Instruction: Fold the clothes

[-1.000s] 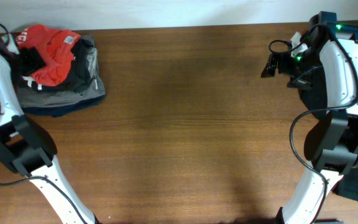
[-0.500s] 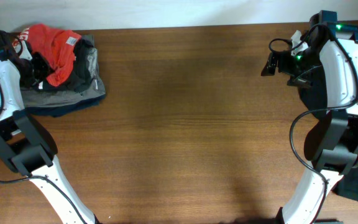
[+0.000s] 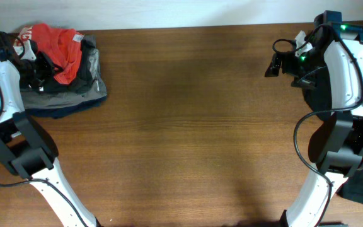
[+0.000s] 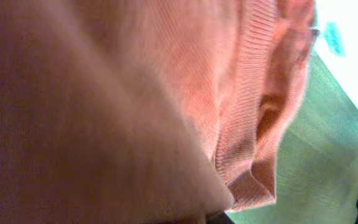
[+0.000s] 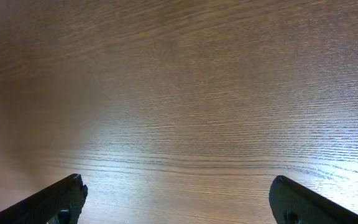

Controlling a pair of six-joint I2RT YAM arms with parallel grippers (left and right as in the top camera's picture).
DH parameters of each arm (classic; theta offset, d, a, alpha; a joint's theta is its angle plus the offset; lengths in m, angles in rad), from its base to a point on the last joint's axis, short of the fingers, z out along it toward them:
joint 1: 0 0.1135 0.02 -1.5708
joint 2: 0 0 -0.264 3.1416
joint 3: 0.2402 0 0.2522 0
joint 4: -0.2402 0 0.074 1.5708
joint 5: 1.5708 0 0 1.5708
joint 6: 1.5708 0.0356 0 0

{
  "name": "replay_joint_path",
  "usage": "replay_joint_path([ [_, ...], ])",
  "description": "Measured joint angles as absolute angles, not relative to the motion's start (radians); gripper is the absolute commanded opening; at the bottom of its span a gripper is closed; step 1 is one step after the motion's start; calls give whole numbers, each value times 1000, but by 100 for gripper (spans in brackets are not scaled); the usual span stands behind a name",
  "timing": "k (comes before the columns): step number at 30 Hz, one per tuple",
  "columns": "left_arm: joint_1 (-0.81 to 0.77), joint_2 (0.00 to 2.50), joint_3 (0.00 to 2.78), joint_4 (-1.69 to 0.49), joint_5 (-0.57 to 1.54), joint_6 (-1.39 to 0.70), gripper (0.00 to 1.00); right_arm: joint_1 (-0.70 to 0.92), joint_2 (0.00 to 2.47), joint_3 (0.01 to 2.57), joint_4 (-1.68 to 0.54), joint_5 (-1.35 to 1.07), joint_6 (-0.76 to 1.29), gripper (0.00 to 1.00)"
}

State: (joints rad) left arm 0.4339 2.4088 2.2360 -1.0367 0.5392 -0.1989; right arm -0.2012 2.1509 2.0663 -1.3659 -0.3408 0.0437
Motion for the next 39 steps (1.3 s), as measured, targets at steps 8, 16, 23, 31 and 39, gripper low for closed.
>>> replay_joint_path([
  [8, 414, 2362, 2235, -1153, 484, -178, 42, -201, 2151, 2066, -1366, -341, 44, 99],
  [16, 367, 2362, 2234, -1208, 405, -135, 99, -201, 2151, 2066, -1367, -341, 44, 99],
  [23, 369, 2360, 2315, -1221, 404, -74, 99, -201, 2151, 2066, -1369, -341, 43, 98],
  [31, 358, 2248, 2495, -1106, 310, 173, 99, -201, 2151, 2066, -1369, -341, 44, 99],
  [39, 348, 2319, 2500, -980, 49, 266, 99, -201, 2151, 2066, -1369, -341, 44, 99],
])
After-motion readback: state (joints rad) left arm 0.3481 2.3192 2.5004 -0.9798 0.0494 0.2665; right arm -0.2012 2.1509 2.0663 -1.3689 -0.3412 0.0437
